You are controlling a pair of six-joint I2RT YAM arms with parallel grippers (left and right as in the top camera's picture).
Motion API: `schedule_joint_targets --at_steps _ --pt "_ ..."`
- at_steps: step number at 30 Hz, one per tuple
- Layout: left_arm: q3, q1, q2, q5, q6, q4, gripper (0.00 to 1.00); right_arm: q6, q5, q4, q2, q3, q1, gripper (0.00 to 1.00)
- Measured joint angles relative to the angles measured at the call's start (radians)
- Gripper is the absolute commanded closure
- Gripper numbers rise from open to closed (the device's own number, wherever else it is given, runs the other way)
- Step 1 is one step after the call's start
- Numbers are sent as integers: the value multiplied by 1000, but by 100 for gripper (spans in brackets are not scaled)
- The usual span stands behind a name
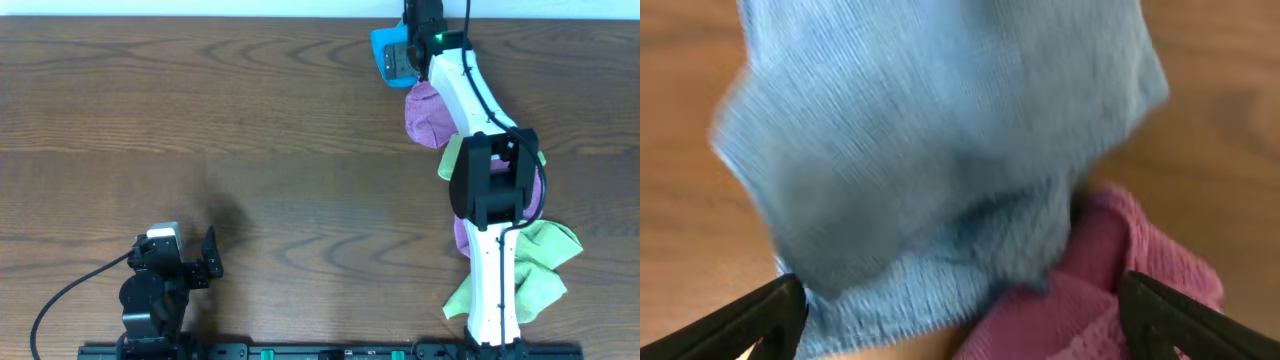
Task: Fold the cloth
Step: 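Lift the blue cloth with the right gripper and pull it left toward the table center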
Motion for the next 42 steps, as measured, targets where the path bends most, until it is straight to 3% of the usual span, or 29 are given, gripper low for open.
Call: schedule_joint_targets --at_steps 8,15,20,21,22,29,35,42 --pt "0 0 0 0 0 0 5 42 -11 -222 0 1 -59 2" --pt "0 0 0 0 0 0 4 55 -67 -396 -1 1 -153 18" --pt "0 0 0 0 0 0 5 121 -40 -455 -2 1 -214 16" --pt "0 0 0 0 0 0 5 135 -35 -458 -2 1 -228 13" --pt "0 0 0 0 0 0 5 154 -30 -459 -3 1 -245 1" --pt "0 0 0 0 0 0 5 205 0 -391 -73 9 -305 1" --pt "0 0 0 0 0 0 4 211 0 -411 -264 34 -289 1" --pt "0 0 0 0 0 0 5 127 -199 -239 -330 49 -248 1"
